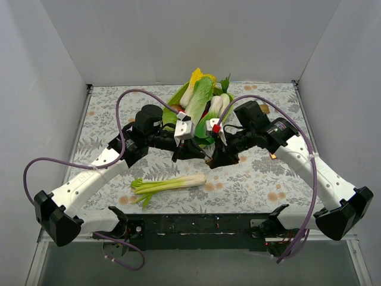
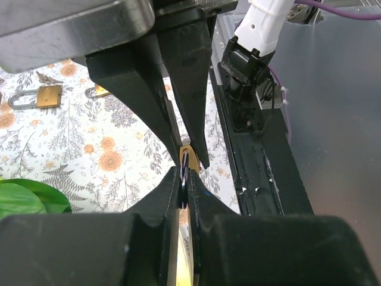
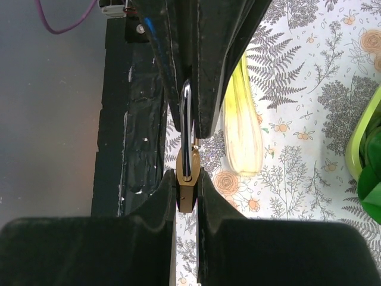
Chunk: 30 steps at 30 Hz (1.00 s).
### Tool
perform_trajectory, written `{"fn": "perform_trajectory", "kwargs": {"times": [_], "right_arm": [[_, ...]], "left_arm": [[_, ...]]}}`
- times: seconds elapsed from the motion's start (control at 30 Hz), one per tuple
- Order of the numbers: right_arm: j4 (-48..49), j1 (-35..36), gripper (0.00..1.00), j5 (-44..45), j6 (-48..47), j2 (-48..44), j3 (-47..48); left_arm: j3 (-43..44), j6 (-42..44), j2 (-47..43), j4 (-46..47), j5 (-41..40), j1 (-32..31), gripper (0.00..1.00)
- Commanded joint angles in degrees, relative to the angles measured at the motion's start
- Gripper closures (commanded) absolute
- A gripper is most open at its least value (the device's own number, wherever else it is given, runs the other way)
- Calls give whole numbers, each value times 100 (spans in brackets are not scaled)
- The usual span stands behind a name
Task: Lock with the key
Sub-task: Pick up the lock from the center of the board, then lock the lock.
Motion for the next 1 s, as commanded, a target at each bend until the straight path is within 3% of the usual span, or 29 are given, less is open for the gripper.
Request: {"fn": "perform_trajectory", "kwargs": {"times": [0.0,0.03,0.07,0.17,0.33,0.53,0.7,0.8,0.97], "right_arm": [[215,17,90,38,304,0,295],[390,17,59,73,428,-17,295],[523,17,49,125,569,-87,278],[1261,-70,31,389,1123,-472,-29],[2175,-194,24,364,1518,-1089,-740],[2748,-194,25,39,1844,-1169,-900],[2809,-194,32,-138,2012,-1011,-795],[2792,-194,43,-129,2038,-967,-786],[2774,-194,73,-138,2099,-940,-751]], "left_arm": [[-112,-505,-201,384,-22,-21,100],[-182,-995,-219,699,-75,23,100],[-253,-1226,-254,876,-15,75,100],[-517,-2418,-360,1738,152,365,100],[-763,-3678,-457,2993,258,629,100],[-816,-4339,-474,3523,469,682,100],[-728,-4383,-457,3506,540,682,100],[-693,-4401,-448,3497,540,691,100],[-675,-4384,-457,3506,557,691,100]]}}
